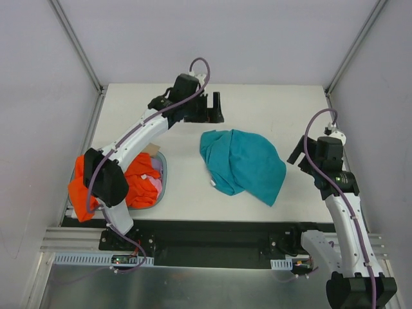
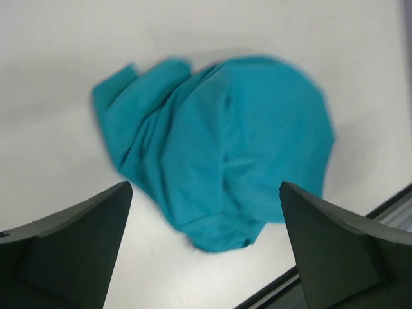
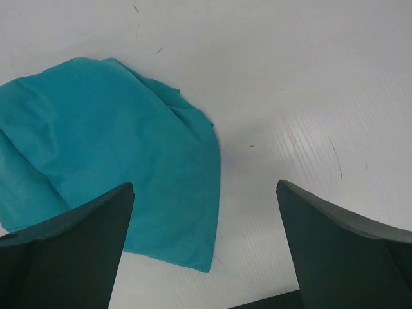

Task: Fold and stack the t-shirts
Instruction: Move the tshirt to the center of the board, then flatten out the tshirt

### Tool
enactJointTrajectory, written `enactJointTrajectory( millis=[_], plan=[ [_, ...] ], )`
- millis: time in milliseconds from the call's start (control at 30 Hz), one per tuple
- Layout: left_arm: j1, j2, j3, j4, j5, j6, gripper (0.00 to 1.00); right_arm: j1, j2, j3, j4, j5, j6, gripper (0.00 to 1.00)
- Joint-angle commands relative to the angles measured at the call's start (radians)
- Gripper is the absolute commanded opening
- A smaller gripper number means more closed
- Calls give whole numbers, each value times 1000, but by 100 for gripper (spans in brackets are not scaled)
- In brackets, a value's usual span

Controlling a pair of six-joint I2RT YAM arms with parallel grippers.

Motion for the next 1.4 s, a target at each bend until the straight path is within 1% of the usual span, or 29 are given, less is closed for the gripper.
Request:
enactJointTrajectory(
  millis=[0, 33, 67, 100, 167, 233, 400, 433, 467, 533, 567, 667, 700, 733, 800, 867, 900, 933, 967, 1033, 1067, 1100, 1133, 1167, 1233, 1267, 1300, 1333, 1367],
  plan=[
    [4, -213, -245, -33, -242, -34, 99, -1, 5, 51, -16, -29, -7, 97],
    [4, -236, -293, -31, -271, -49, 99, 0, 12, 50, -15, -34, -7, 97],
    [4, -255, -375, -30, -305, -65, 99, 0, 19, 50, -13, -43, -12, 97],
    [4, -276, -409, -28, -346, -94, 99, 0, 31, 54, -15, -70, -15, 97],
    [7, -266, -468, -21, -368, -125, 99, 0, 80, 67, -21, -84, -9, 97],
    [19, -232, -470, -18, -353, -140, 99, 0, 118, 71, -28, -104, -1, 97],
    [42, -45, -364, 24, -262, -152, 99, -1, 218, 36, -39, -97, 27, 97],
    [56, -15, -315, 30, -226, -152, 98, -1, 229, 28, -38, -95, 28, 97],
    [63, 48, -290, 33, -221, -158, 96, -1, 239, 22, -35, -91, 28, 97],
    [88, 107, -222, 38, -155, -166, 94, -3, 265, 2, -16, -94, 19, 97],
    [93, 162, -201, 38, -141, -172, 93, -4, 273, -2, -5, -97, 10, 97],
    [106, 263, -120, 38, -95, -165, 87, -3, 327, -4, 16, -101, -12, 97],
    [108, 283, -103, 39, -80, -166, 83, -3, 353, -1, 25, -103, -13, 97],
    [108, 305, -73, 38, -67, -165, 81, -4, 371, -1, 30, -107, -9, 97],
    [108, 361, -46, 39, -34, -166, 79, -4, 397, 4, 59, -115, -6, 97],
    [108, 409, -23, 39, -9, -169, 74, -7, 457, 21, 71, -106, 2, 97],
    [108, 421, -16, 39, 26, -169, 71, -9, 482, 30, 73, -83, 7, 97],
    [106, 432, -11, 47, 38, -172, 67, -9, 502, 38, 77, -80, 13, 97],
    [103, 452, -9, 53, 49, -174, 56, -10, 543, 48, 103, -96, 16, 97],
    [100, 469, 3, 62, 80, -169, 39, -12, 580, 61, 133, -121, 25, 98],
    [99, 483, 6, 65, 94, -168, 19, -10, 624, 73, 166, -124, 34, 99],
    [100, 487, 12, 68, 104, -163, 6, -10, 647, 82, 185, -130, 31, 99],
    [100, 484, 14, 67, 97, -149, 0, -10, 676, 93, 199, -133, 25, 97],
    [100, 477, 9, 67, 82, -139, 0, -10, 730, 128, 211, -152, 24, 95],
    [102, 423, -28, 67, 19, -114, 0, -10, 787, 153, 225, -185, 16, 84],
    [102, 400, -45, 68, 0, -108, 0, -9, 807, 162, 243, -258, 14, 79],
    [102, 379, -78, 70, -26, -103, 0, -9, 842, 171, 255, -284, 22, 61],
    [102, 336, -94, 73, -55, -93, 0, -7, 851, 168, 268, -302, 28, 47],
    [102, 316, -107, 75, -69, -88, 0, -6, 855, 162, 295, -326, 36, 30]
  ],
)
